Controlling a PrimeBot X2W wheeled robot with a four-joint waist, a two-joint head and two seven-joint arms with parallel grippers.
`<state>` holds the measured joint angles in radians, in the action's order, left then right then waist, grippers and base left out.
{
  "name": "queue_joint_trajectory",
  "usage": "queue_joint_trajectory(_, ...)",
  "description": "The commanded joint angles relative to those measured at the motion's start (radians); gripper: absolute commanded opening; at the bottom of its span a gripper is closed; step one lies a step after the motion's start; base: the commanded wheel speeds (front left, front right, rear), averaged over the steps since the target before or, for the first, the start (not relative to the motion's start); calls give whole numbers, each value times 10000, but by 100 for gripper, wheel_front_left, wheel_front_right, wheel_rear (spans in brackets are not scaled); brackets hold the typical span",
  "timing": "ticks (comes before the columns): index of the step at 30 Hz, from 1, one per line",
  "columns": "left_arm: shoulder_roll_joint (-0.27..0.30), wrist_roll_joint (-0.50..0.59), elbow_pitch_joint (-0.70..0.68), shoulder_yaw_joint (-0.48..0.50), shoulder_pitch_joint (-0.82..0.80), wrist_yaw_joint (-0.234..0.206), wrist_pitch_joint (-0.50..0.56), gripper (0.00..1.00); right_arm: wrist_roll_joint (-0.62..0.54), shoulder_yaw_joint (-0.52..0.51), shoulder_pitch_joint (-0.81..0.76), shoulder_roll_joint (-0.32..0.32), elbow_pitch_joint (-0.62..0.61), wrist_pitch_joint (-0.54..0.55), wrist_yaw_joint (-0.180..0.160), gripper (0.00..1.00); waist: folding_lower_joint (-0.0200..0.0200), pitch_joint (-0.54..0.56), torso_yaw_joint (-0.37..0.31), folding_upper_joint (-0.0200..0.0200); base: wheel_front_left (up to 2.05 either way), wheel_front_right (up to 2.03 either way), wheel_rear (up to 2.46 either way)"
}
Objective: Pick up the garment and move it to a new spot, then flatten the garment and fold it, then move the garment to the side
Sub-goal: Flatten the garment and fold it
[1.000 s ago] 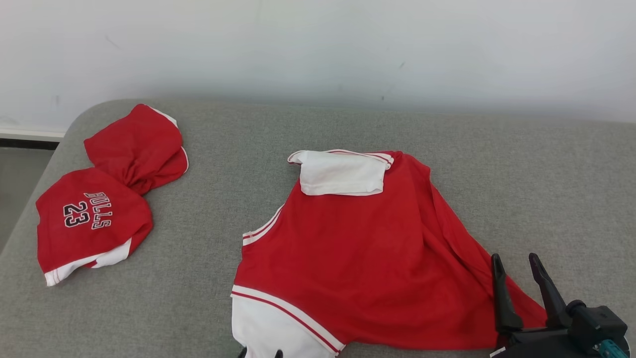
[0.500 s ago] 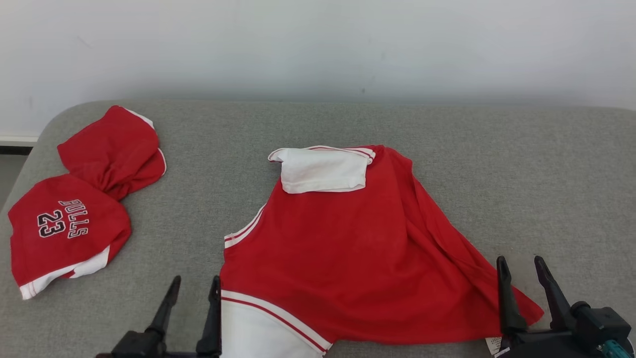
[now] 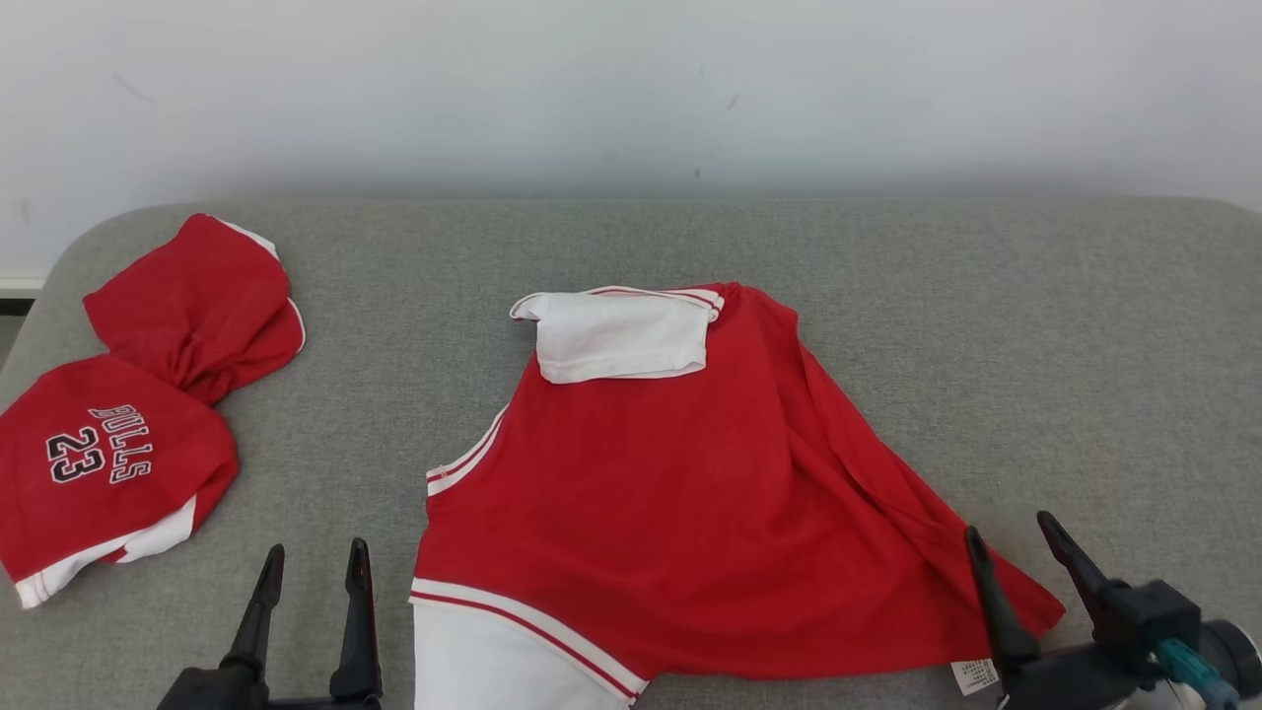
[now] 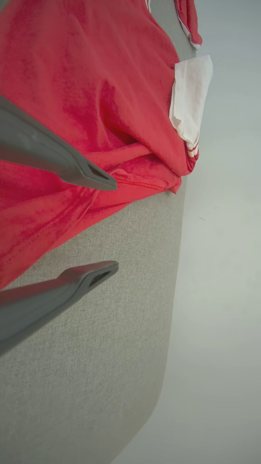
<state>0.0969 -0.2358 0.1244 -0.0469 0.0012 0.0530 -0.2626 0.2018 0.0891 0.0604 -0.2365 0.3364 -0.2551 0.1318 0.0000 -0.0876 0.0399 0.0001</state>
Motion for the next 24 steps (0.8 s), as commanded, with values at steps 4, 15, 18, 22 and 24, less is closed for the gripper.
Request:
queue_joint_trajectory(4,-164,242,65,132,71,168,-32,100,225,1006,687,-831,328,490,-23,100,0,49,145,-1,0,0,0)
queue_joint_trajectory(15,-405,336,334,209,39,430,-32,100,1563,3111,1801,-2089,1572,2303,-23,0,0,126,589,-1,0,0,0)
queue_joint_trajectory(18,-434,356,415,240,-39,517,-32,100,1948,3360,2168,-2184,1656,2188,-23,0,0,123,640,-1,0,0,0)
queue_joint_trajectory(22,-453,400,440,252,-71,546,-32,100,2695,3351,2795,-2349,1389,1835,-23,0,0,125,665,-1,0,0,0)
queue_joint_trajectory(24,-463,416,446,244,-77,571,-32,100,2901,3275,3120,-2441,1310,1699,-23,0,0,110,679,-1,0,0,0)
